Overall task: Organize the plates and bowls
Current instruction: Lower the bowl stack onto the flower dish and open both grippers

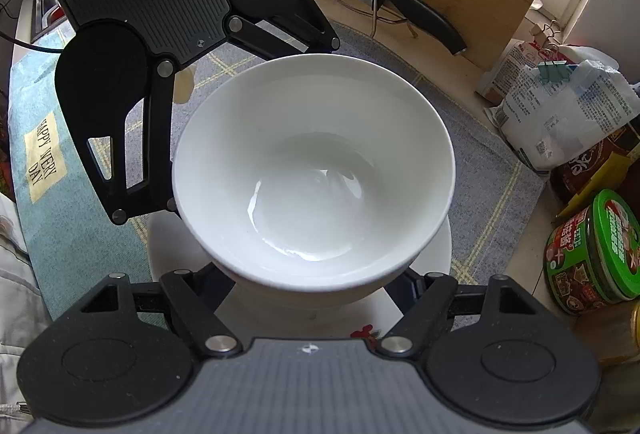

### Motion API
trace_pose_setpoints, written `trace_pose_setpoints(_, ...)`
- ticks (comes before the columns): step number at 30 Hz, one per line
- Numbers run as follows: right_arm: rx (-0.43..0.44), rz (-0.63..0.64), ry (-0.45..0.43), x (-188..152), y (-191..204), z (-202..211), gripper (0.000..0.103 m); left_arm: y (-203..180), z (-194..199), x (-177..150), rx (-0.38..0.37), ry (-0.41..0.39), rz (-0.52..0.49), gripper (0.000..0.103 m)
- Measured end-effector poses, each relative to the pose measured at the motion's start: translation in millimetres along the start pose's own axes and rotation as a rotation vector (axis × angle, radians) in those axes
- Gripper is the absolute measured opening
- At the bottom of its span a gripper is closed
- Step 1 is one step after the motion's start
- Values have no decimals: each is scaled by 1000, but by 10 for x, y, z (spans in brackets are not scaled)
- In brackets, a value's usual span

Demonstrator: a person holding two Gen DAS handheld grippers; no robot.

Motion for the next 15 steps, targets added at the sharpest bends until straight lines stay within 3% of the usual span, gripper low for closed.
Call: trace_pose_setpoints(15, -14, 9, -4, 5, 14, 4, 83, 16, 9, 0, -5, -6, 6, 79)
Point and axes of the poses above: each gripper's, at about its wrist camera, not at the fingertips, and z roughly against the way its jaws point, y to its left, x to its top, the point moved 10 cm from there along -z, roughly the way its jaws point, and after that the axes turned 4 degrees about y, right-handed, at the moved point
